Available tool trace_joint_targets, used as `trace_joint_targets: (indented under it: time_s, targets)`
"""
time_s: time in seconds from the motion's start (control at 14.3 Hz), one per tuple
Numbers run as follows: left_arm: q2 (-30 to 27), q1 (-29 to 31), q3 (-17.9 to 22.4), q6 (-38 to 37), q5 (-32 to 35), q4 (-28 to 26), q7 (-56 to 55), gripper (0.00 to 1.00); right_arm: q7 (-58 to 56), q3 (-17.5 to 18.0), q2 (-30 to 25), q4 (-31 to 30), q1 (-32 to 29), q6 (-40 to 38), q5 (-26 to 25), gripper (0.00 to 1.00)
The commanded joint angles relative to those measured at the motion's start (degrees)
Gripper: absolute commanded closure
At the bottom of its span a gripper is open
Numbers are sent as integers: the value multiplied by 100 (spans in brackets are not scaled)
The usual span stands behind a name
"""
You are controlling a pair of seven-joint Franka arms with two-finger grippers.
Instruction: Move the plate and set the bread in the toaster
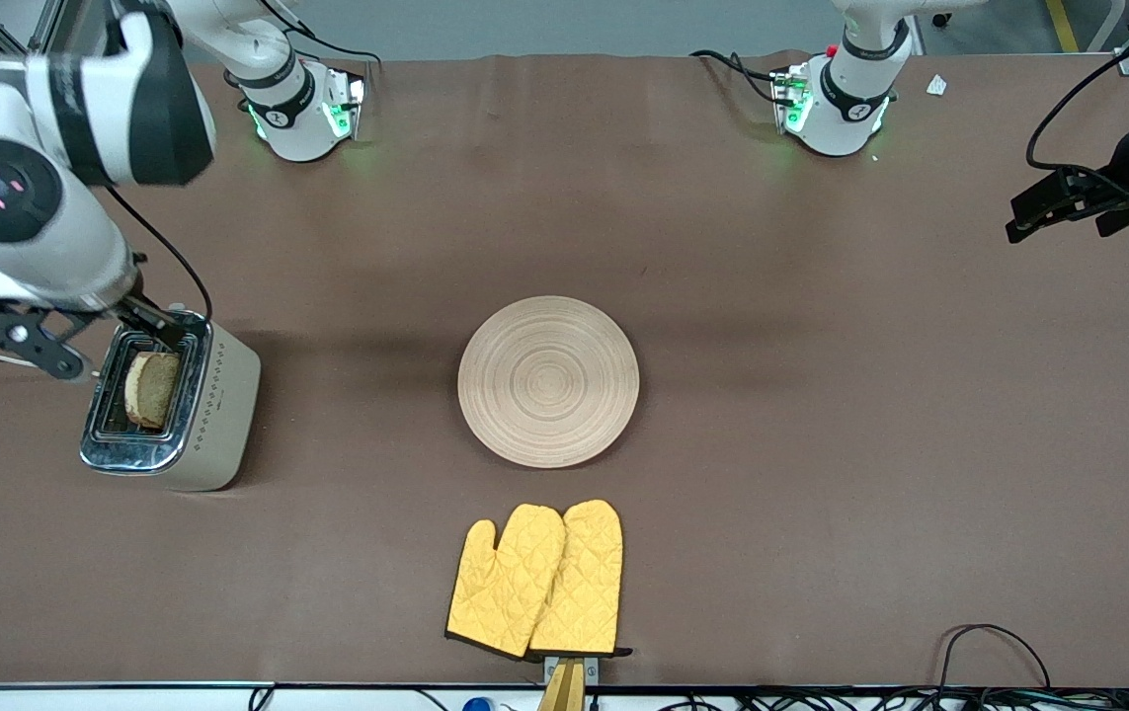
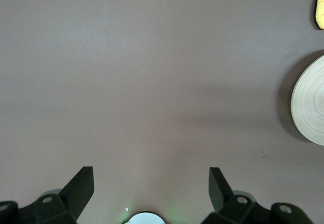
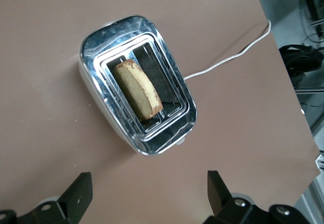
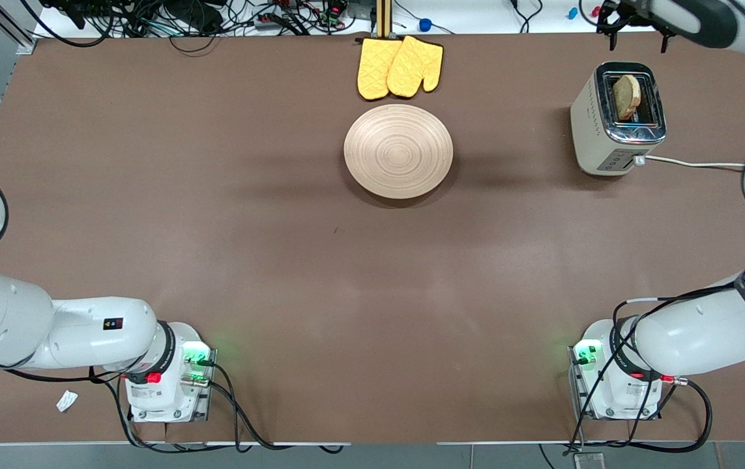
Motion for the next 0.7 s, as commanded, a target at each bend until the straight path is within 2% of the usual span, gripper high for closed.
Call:
trace_joint_targets:
  time_s: [0.0,0.14,0.28,0.63]
  targets:
    - [-120,34,-27,-24,12,-14,-15,0,-544,87,-618,-343,-101,52,332,0]
    - [-155,34,-27,-50,12,-14,-24,0,-1255,70,-882,-343,-258,69,446,0]
    - [-155,25,-27,-50,12,-14,-33,0,-2090,69,-1102,-309,-600,148,893,0]
    - [-138,34,-27,-42,83,-5,-7,0,-3673,-141,-1191,-264,-1058,359,1562,0]
